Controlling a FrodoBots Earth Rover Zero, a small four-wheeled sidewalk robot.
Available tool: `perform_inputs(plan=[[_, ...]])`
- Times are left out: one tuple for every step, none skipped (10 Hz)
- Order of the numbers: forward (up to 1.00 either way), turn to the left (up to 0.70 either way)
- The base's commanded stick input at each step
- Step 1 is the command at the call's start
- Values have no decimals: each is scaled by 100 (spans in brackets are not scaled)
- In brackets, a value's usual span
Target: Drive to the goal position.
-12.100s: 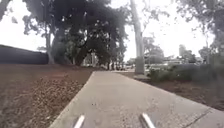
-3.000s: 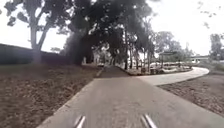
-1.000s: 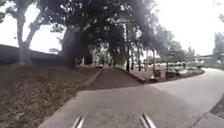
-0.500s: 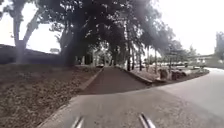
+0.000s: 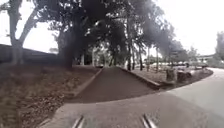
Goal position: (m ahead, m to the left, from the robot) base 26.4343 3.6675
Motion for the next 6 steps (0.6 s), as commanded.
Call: perform_inputs(plan=[[98,0],[98,0],[98,0],[98,0],[98,0],[98,0]])
